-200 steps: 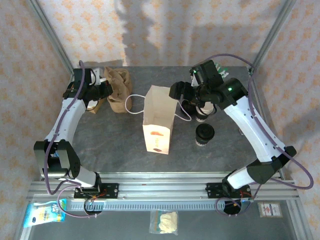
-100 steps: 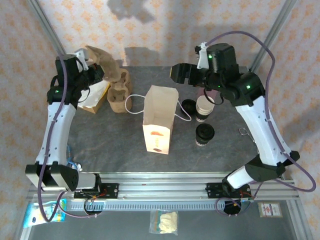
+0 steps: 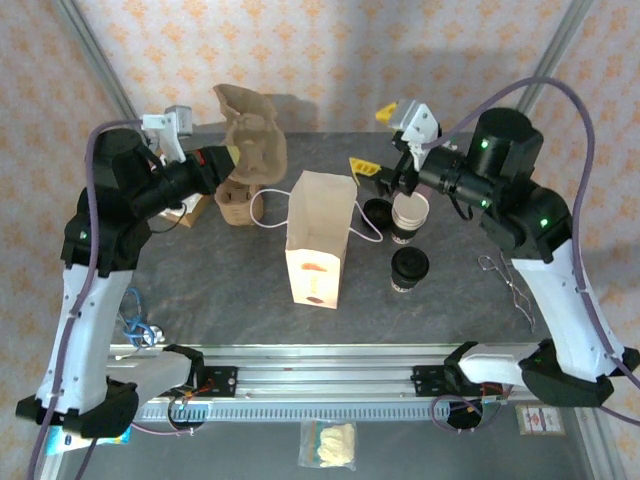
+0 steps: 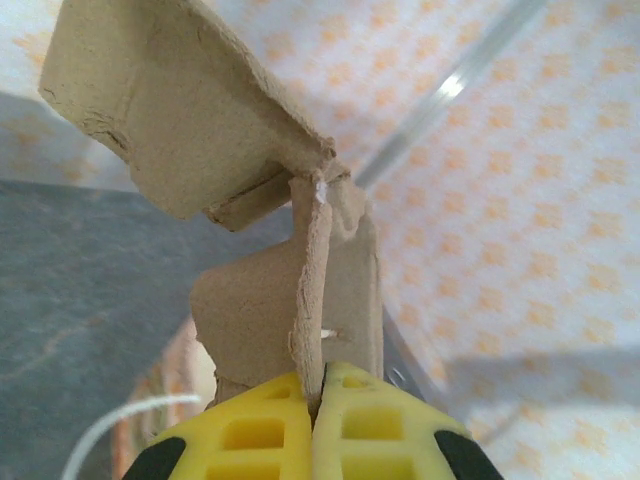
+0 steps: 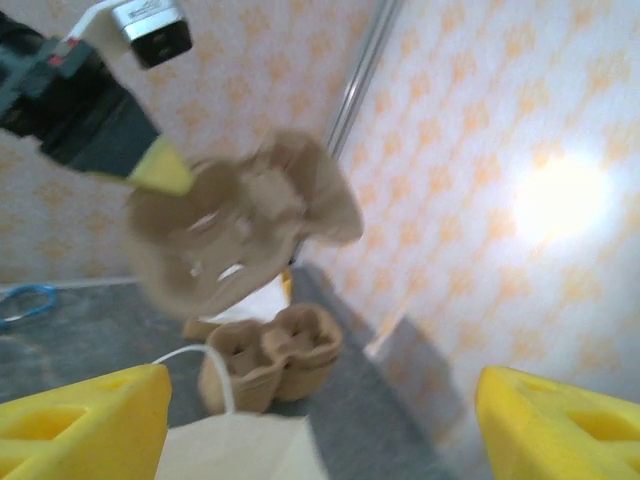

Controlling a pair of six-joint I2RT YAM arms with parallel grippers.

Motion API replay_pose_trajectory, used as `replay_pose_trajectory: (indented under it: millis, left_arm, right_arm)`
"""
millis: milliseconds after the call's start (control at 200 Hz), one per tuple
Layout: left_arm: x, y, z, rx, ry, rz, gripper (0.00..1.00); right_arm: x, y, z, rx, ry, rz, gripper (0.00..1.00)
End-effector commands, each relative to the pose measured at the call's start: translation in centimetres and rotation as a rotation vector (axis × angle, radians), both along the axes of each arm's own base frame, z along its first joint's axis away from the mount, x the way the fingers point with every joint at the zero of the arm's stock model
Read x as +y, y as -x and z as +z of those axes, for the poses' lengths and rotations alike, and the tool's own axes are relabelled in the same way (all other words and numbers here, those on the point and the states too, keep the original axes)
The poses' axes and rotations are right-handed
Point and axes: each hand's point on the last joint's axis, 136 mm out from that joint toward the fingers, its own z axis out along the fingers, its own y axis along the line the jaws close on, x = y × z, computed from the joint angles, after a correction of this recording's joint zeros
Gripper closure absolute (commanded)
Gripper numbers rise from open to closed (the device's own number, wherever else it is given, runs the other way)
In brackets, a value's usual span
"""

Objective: Pack the takeout coffee

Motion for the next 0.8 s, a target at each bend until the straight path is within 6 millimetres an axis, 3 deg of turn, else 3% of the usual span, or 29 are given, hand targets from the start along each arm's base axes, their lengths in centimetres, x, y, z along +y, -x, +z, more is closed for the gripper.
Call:
replay_pose_trajectory:
  millis: [0,120,315,440,796]
  left_arm:
    - [-1.4,2.6,-1.1,0.063,0.023,-0.075,1.0]
    - [-2.5,3.3,-2.3,0.092,0.004,-0.107,1.0]
    - [-5.4,3.0,-3.2,0.106,-0.08,-0.187,1.0]
    - [-6.2,3.0,-3.9,0.111,-0.172,-0.2,1.0]
    - [-6.4,3.4,-3.8,0.094,-0.234,-0.215,1.0]
  right_arm:
    - [0.7,0.2,-1.0,-0.069,0.124,0.058,0.19]
    - [1.8,-0.3,-1.2,-0.059,0.131,0.063,0.2]
    - [5.7,-0.7,-2.8,-0.038,0.218,0.085,0.2]
    - [7.8,-0.5,-4.3,-0.005,0.251,0.113,0.2]
    - [8.4,-2.3,-8.5,0.068,0.316,0.046,0.32]
